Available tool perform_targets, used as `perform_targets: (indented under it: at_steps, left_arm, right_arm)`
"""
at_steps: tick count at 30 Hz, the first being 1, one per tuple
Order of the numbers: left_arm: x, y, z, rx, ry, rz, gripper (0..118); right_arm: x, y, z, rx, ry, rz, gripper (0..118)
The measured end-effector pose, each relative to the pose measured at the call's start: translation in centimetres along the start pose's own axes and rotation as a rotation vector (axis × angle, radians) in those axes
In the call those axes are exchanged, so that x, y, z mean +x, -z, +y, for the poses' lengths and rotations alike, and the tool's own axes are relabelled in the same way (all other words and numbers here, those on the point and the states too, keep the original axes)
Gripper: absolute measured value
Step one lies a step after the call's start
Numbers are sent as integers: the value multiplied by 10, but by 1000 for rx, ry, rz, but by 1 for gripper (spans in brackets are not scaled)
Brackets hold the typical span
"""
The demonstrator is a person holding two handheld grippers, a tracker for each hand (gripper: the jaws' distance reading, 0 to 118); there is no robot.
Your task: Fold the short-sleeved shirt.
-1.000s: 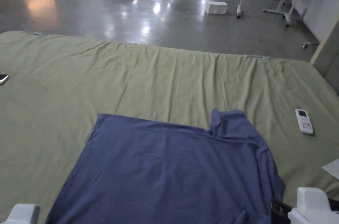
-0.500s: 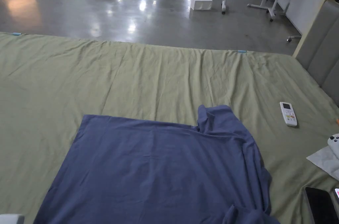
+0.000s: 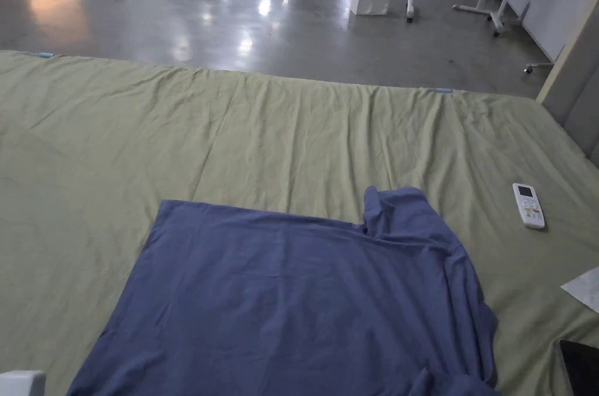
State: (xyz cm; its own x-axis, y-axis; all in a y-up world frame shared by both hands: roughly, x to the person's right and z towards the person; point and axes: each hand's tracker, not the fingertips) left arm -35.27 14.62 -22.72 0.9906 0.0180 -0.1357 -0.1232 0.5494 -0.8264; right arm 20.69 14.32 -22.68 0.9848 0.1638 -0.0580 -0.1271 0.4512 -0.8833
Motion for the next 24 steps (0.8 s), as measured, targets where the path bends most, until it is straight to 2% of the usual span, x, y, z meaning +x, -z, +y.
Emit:
perform_targets:
  at_steps: [4, 12, 18, 24]
  left_arm:
    - [2, -5, 21, 68, -5, -1, 6]
    - [16, 8, 90, 180, 21, -2, 6]
    - [26, 41, 137, 200, 23, 11, 6]
    - [29, 87, 170, 148, 14, 34, 6]
  right_arm:
    - [9, -16, 19, 88, 57, 14, 7]
    - [18, -17, 82, 169, 58, 2, 7]
    - [22, 7, 138, 210, 81, 0, 7]
    - [23, 56, 183, 179, 111, 16, 7]
